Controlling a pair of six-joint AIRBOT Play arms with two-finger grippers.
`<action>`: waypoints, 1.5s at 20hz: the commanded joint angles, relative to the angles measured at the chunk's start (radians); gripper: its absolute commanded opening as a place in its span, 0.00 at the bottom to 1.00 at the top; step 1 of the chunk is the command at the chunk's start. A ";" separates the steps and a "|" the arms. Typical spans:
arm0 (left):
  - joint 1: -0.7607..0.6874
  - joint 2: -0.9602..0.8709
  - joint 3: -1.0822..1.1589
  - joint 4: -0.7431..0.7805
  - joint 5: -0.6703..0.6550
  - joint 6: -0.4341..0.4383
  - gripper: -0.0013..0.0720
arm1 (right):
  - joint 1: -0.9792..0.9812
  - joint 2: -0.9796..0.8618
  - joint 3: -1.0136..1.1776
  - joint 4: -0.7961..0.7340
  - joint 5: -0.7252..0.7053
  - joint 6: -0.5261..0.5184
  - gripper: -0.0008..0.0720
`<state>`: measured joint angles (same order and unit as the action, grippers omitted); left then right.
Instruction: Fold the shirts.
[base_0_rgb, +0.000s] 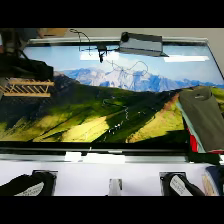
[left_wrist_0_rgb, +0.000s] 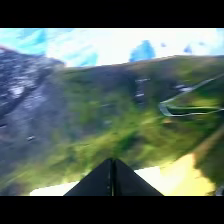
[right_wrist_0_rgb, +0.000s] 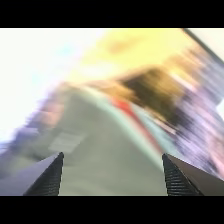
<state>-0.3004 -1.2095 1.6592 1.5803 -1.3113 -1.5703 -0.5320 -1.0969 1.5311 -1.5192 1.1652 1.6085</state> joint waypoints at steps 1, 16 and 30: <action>-0.106 -0.136 0.038 0.246 -0.073 -0.093 0.29 | 0.318 -0.083 0.061 -0.001 0.084 0.070 0.95; -0.149 -0.247 -0.037 0.234 -0.181 -0.212 0.88 | 0.462 -0.326 0.055 0.104 0.379 0.071 0.96; -0.148 -0.259 -0.037 0.234 -0.181 -0.212 0.88 | 0.462 -0.326 0.055 0.103 0.379 0.071 0.96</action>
<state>-0.4488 -1.4677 1.6226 1.8141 -1.4921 -1.7828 -0.0711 -1.4223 1.5848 -1.4158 1.5440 1.6798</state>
